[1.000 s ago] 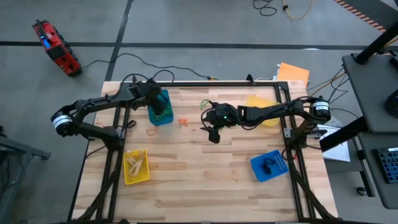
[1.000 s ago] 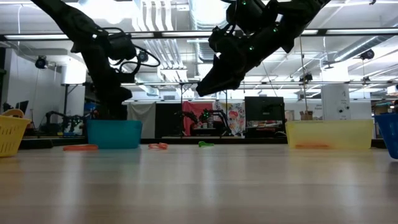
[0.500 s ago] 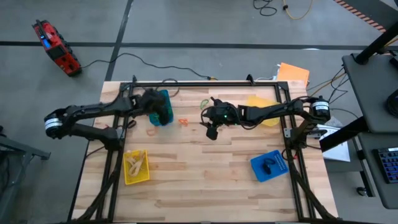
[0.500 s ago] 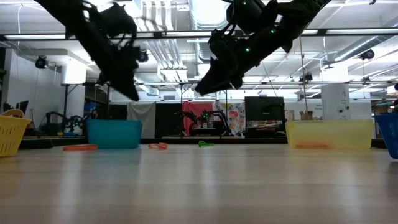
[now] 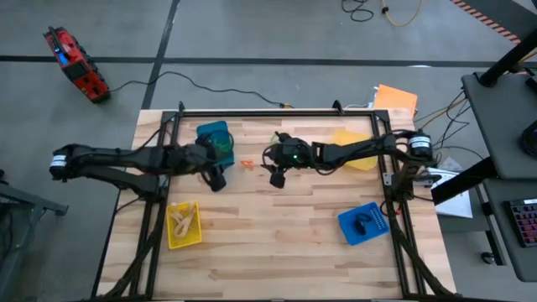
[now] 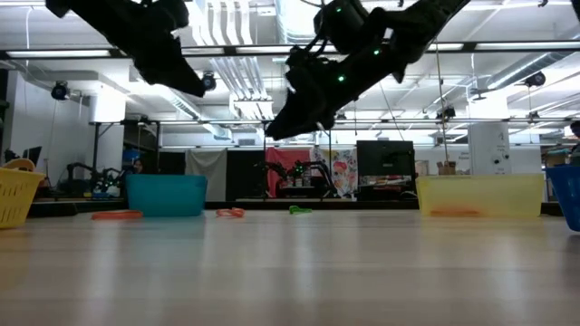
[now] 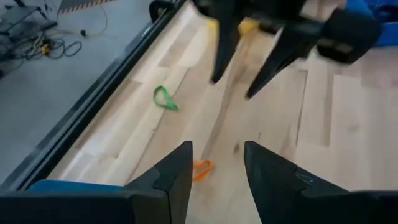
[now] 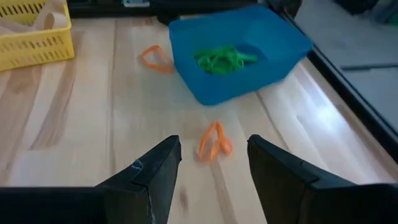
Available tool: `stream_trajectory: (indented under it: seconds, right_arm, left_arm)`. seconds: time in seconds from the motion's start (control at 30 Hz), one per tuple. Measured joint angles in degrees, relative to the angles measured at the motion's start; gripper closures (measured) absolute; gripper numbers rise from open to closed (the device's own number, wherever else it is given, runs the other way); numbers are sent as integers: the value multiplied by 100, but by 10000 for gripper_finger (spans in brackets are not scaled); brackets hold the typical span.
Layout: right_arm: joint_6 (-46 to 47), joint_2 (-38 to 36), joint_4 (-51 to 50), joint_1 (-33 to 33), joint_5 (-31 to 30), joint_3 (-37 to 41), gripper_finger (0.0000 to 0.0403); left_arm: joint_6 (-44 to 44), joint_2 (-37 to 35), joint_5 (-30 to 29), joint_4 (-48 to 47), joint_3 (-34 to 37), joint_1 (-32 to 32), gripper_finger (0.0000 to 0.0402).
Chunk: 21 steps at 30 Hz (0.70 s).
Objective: Sort rubber bands into baskets
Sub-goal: Put the orange rubber band into the light yellow bin
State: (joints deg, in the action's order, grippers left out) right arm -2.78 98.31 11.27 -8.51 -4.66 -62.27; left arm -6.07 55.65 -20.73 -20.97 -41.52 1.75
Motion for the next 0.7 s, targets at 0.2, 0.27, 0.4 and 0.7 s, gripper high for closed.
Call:
stream_trajectory:
  seconds: [0.2, 0.27, 0.4, 0.7]
  right_arm:
    - [-176, 685, 280, -15, -197, -504, 220]
    - [-172, 988, 275, -15, -366, -746, 220]
    - [-123, 1575, 267, -15, -502, -1285, 220]
    - [645, 2504, -972, -15, -606, -2460, 220]
  left_arm:
    - [-205, -211, -287, -58, 24, -490, 272]
    - [-220, -285, -291, -60, 68, -602, 272]
    - [-301, -402, -444, -99, 148, -773, 272]
    - [-415, -488, -588, -295, 195, -970, 272]
